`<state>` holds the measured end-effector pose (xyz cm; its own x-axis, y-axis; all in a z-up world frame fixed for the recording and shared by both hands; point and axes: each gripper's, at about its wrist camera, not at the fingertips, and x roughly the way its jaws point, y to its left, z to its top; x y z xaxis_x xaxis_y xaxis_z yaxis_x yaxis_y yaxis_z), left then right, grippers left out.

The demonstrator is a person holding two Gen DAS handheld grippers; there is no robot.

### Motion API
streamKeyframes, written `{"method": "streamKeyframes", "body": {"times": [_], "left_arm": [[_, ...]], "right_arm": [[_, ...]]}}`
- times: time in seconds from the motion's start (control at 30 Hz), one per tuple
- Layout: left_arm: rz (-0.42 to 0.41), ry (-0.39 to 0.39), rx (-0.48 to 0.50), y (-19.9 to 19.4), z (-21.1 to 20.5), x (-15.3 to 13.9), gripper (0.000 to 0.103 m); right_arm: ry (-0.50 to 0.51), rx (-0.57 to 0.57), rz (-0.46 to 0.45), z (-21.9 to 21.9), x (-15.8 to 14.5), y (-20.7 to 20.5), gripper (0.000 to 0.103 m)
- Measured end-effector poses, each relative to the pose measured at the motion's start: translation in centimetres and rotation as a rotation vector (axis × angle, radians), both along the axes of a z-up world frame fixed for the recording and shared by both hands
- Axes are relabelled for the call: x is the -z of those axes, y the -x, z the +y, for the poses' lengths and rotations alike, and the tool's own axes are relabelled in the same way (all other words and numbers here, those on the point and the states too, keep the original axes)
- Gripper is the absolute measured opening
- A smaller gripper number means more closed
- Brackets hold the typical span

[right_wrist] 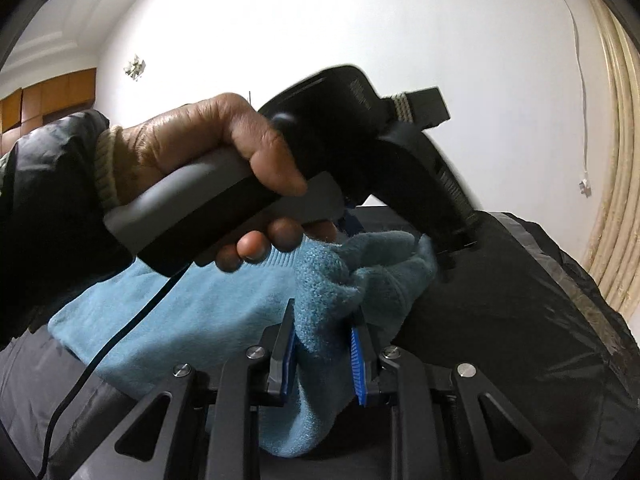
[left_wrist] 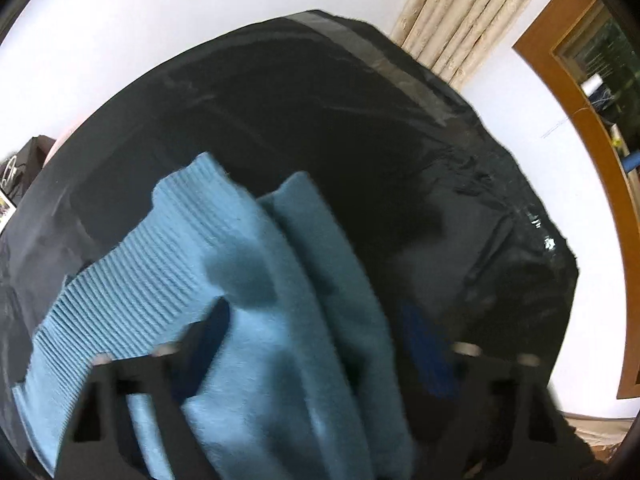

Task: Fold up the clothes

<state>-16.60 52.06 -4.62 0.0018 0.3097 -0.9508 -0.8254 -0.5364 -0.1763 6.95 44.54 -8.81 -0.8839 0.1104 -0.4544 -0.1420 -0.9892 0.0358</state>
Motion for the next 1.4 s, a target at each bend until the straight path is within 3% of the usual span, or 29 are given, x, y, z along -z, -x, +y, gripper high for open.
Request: {"method": "streamKeyframes", "body": {"times": [0.07, 0.2, 0.57, 0.7, 1.1, 1.4], "left_arm": [[-0.036, -0.007, -0.013, 0.6, -0.4, 0.5, 0.042], [-0.088, -0.072, -0.043, 1.2, -1.6, 0.4, 0.024], [-0.109, -0.244, -0.16, 2.3, -7.4, -1.6, 0.018], [-0.116, -0.306, -0.203, 2.7, -9.5, -2.3, 0.016], [-0.08, -0.439, -0.253, 4.2, -17.0, -5.6, 0.015], [-0.029, -0.513, -0.296, 5.9, -25.2, -7.8, 0.015]], "right_arm": [[0.0, -0.004, 0.002, 0.0, 0.0, -0.1, 0.024], [0.019, -0.013, 0.008, 0.3, 0.1, -0.2, 0.024], [0.097, -0.018, 0.019, 2.2, 0.5, -0.9, 0.023], [0.059, -0.01, 0.033, 2.1, -0.2, -1.6, 0.023], [0.015, -0.079, 0.031, -2.3, -3.6, -0.1, 0.023], [0.001, -0.182, 0.036, -7.8, -4.9, 2.0, 0.023]]}}
